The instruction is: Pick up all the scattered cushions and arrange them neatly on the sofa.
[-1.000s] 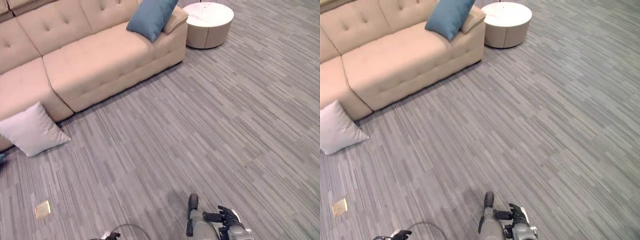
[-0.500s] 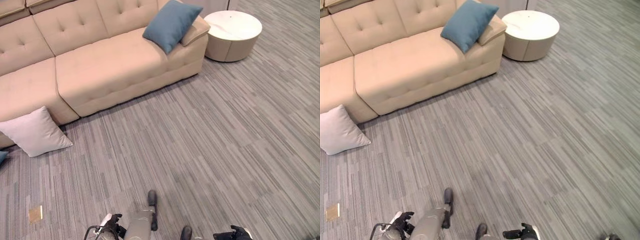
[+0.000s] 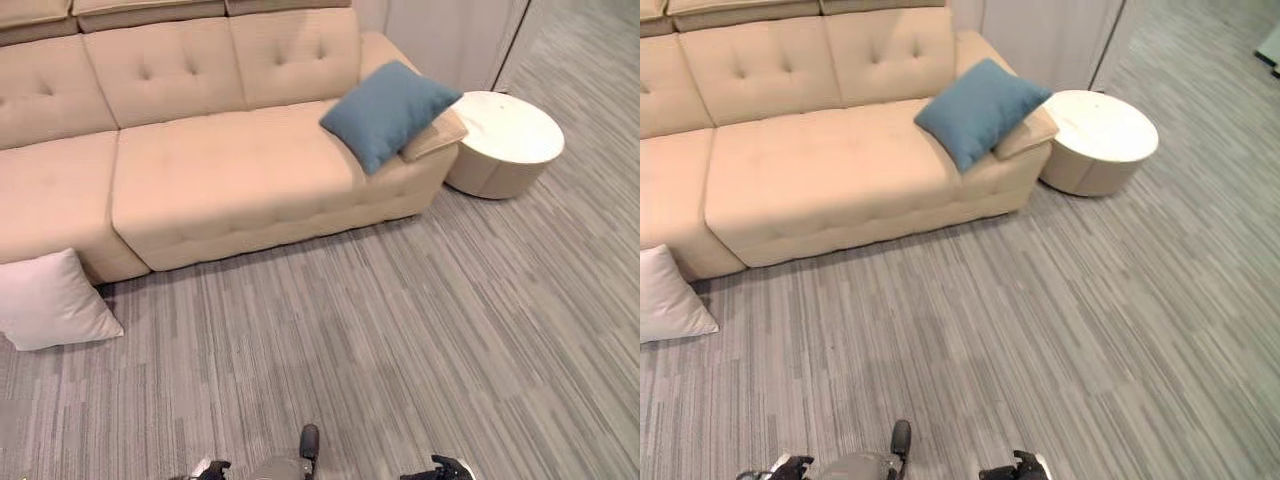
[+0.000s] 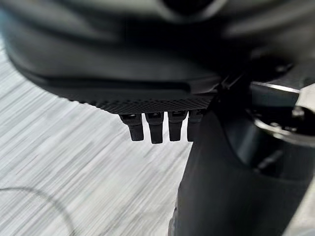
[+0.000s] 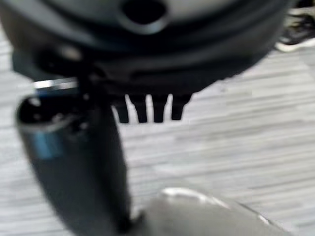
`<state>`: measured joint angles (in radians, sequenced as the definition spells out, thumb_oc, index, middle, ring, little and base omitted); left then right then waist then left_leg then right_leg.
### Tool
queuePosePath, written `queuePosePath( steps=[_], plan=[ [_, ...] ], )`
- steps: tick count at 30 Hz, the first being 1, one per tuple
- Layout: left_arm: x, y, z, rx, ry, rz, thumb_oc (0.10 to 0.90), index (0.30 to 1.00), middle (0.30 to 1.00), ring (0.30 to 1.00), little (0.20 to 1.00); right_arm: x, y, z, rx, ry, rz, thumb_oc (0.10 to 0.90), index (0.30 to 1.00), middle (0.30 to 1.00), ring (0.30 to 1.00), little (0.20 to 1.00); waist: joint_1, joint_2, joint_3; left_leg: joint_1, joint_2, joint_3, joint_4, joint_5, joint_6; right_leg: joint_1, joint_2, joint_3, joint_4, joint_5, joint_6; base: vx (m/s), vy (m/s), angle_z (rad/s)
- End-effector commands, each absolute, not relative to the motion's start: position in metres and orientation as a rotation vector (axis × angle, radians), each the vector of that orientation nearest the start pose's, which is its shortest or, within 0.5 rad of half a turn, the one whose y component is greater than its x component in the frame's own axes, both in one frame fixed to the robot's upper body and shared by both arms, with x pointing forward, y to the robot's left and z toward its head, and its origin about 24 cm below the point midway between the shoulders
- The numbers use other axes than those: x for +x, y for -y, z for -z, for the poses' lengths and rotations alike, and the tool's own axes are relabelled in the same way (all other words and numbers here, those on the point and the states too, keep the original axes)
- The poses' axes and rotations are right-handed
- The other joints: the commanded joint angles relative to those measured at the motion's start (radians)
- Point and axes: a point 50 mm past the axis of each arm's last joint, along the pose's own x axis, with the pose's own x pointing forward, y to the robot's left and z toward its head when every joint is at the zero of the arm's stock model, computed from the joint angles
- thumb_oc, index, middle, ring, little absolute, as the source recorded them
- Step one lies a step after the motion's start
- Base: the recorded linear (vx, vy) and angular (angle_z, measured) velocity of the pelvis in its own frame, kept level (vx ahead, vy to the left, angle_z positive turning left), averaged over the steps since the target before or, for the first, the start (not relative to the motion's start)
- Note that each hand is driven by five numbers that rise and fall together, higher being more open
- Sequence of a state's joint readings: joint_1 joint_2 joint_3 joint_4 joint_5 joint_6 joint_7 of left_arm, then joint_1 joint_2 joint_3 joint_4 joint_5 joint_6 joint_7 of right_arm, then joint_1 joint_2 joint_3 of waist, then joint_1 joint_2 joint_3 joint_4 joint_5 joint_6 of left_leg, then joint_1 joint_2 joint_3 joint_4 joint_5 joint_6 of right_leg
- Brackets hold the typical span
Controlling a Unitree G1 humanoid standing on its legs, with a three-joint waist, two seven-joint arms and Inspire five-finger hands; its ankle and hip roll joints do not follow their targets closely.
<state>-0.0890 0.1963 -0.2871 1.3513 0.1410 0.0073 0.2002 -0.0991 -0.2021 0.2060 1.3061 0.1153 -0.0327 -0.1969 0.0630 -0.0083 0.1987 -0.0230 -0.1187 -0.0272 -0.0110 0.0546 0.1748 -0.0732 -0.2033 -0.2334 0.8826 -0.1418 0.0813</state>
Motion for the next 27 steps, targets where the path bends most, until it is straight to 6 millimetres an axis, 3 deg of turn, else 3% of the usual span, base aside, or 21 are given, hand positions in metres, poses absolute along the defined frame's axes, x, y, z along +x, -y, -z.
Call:
queuePosePath(
  steps=[1,4,5,7,8,12,13,15,17,18,19,20,21,22,24,27],
  plan=[
    [0.121,-0.225,0.157,0.635,-1.151,0.002,0.800,0.900,0.900,0.900,0.900,0.109,0.232,0.158,-0.382,-1.173,0.191,0.800,0.900,0.900,0.900,0.900,-0.030,0.036,0.039,0.045,0.046,0.000,-0.008,-0.085,-0.094,-0.100,0.011,-0.074,-0.308,0.128,0.007,0.37,-0.151,0.42],
    [0.141,-0.216,0.151,0.639,-1.066,0.020,0.800,0.900,0.900,0.900,0.900,0.111,0.232,0.157,-0.350,-1.168,0.224,0.800,0.900,0.900,0.900,0.900,-0.080,0.021,0.057,0.135,0.034,-0.060,-0.031,-0.136,-0.124,-0.156,0.058,-0.006,-0.673,0.189,0.030,0.44,-0.212,0.76],
    [0.141,-0.216,0.151,0.639,-1.066,0.020,0.800,0.900,0.900,0.900,0.900,0.111,0.232,0.157,-0.350,-1.168,0.224,0.800,0.900,0.900,0.900,0.900,-0.081,0.021,0.057,0.134,0.034,-0.061,-0.031,-0.135,-0.124,-0.153,0.059,-0.008,-0.680,0.193,0.030,0.30,-0.129,0.91],
    [0.142,-0.214,0.151,0.634,-1.060,0.020,0.800,0.900,0.900,0.900,0.900,0.109,0.234,0.158,-0.307,-1.181,0.260,0.800,0.900,0.900,0.900,0.900,-0.104,0.018,0.063,0.177,0.040,-0.079,-0.044,-0.165,-0.147,-0.182,0.059,0.007,-0.844,0.253,0.065,0.42,-0.178,0.51],
    [0.135,-0.217,0.153,0.633,-1.088,0.013,0.800,0.900,0.900,0.900,0.900,0.105,0.235,0.158,-0.290,-1.193,0.274,0.800,0.900,0.900,0.900,0.900,-0.117,0.017,0.058,0.210,0.045,-0.082,-0.054,-0.187,-0.158,-0.213,0.057,-0.031,-0.909,0.280,0.083,0.43,-0.181,0.23],
    [0.114,-0.218,0.160,0.665,-1.168,0.059,0.800,0.900,0.900,0.900,0.900,0.094,0.241,0.160,-0.275,-1.220,0.296,0.800,0.900,0.900,0.900,0.900,-0.134,0.015,0.033,0.267,0.047,-0.100,-0.062,-0.234,-0.165,-0.181,0.064,-0.019,-0.904,0.296,0.078,0.48,-0.239,0.22],
    [0.094,-0.217,0.166,0.698,-1.228,0.112,0.800,0.900,0.900,0.900,0.900,0.089,0.244,0.160,-0.287,-1.233,0.296,0.800,0.900,0.900,0.900,0.900,-0.144,0.025,0.014,0.297,0.060,-0.101,-0.042,-0.271,-0.168,-0.179,0.069,0.009,-0.842,0.292,0.060,0.45,-0.241,0.28],
    [0.088,-0.215,0.167,0.707,-1.247,0.138,0.800,0.900,0.900,0.900,0.900,0.087,0.248,0.160,-0.295,-1.240,0.300,0.800,0.900,0.900,0.900,0.900,-0.145,0.037,0.009,0.297,0.071,-0.104,-0.016,-0.286,-0.174,-0.178,0.074,0.014,-0.818,0.279,0.052,0.42,-0.257,0.32],
    [0.078,-0.210,0.170,0.686,-1.274,0.171,0.800,0.900,0.900,0.900,0.900,0.087,0.255,0.158,-0.315,-1.244,0.301,0.800,0.900,0.900,0.900,0.900,-0.147,0.067,0.004,0.258,0.116,-0.068,0.151,-0.233,-0.216,-0.138,0.111,0.025,-0.759,0.203,0.008,0.41,-0.295,0.21],
    [0.077,-0.207,0.171,0.675,-1.272,0.180,0.800,0.900,0.900,0.900,0.900,0.090,0.257,0.157,-0.323,-1.236,0.295,0.800,0.900,0.900,0.900,0.900,-0.145,0.070,0.012,0.204,0.128,-0.048,0.268,-0.167,-0.235,-0.108,0.118,0.028,-0.760,0.180,-0.007,0.17,-0.148,0.02],
    [0.077,-0.207,0.171,0.675,-1.272,0.180,0.800,0.900,0.900,0.900,0.900,0.090,0.256,0.157,-0.322,-1.236,0.295,0.800,0.900,0.900,0.900,0.900,-0.147,0.066,0.009,0.199,0.124,-0.050,0.268,-0.164,-0.234,-0.111,0.114,0.027,-0.761,0.182,-0.006,0.13,-0.182,-0.08],
    [0.083,-0.207,0.170,0.678,-1.250,0.174,0.800,0.900,0.900,0.900,0.900,0.096,0.257,0.155,-0.328,-1.215,0.295,0.800,0.900,0.900,0.900,0.900,-0.145,0.059,0.024,0.118,0.146,-0.028,0.429,-0.071,-0.256,-0.086,0.115,0.030,-0.764,0.165,-0.025,0.18,-0.348,-0.15],
    [0.095,-0.210,0.166,0.666,-1.204,0.138,0.800,0.900,0.900,0.900,0.900,0.103,0.258,0.153,-0.323,-1.192,0.305,0.800,0.900,0.900,0.900,0.900,-0.124,0.027,0.047,0.006,0.193,0.042,0.642,-0.005,-0.228,-0.030,0.124,0.039,-0.778,0.138,-0.069,0.26,-0.471,0.09],
    [0.101,-0.211,0.164,0.656,-1.180,0.113,0.800,0.900,0.900,0.900,0.900,0.106,0.261,0.152,-0.333,-1.183,0.314,0.800,0.900,0.900,0.900,0.900,-0.110,0.013,0.056,-0.040,0.204,0.072,0.710,-0.016,-0.218,-0.005,0.128,0.038,-0.787,0.124,-0.082,0.29,-0.460,-0.03],
    [0.108,-0.210,0.162,0.648,-1.151,0.088,0.800,0.900,0.900,0.900,0.900,0.109,0.262,0.150,-0.343,-1.170,0.320,0.800,0.900,0.900,0.900,0.900,-0.099,0.010,0.063,-0.086,0.215,0.097,0.738,-0.038,-0.210,0.015,0.133,0.035,-0.789,0.108,-0.089,0.18,-0.193,-0.20],
    [0.128,-0.207,0.155,0.643,-1.052,0.037,0.800,0.900,0.900,0.900,0.900,0.116,0.267,0.146,-0.383,-1.131,0.340,0.800,0.900,0.900,0.900,0.900,-0.066,0.008,0.068,-0.183,0.197,0.141,0.589,-0.092,-0.196,0.091,0.146,0.028,-0.802,0.059,-0.087,0.35,-0.141,0.00]
  ],
)
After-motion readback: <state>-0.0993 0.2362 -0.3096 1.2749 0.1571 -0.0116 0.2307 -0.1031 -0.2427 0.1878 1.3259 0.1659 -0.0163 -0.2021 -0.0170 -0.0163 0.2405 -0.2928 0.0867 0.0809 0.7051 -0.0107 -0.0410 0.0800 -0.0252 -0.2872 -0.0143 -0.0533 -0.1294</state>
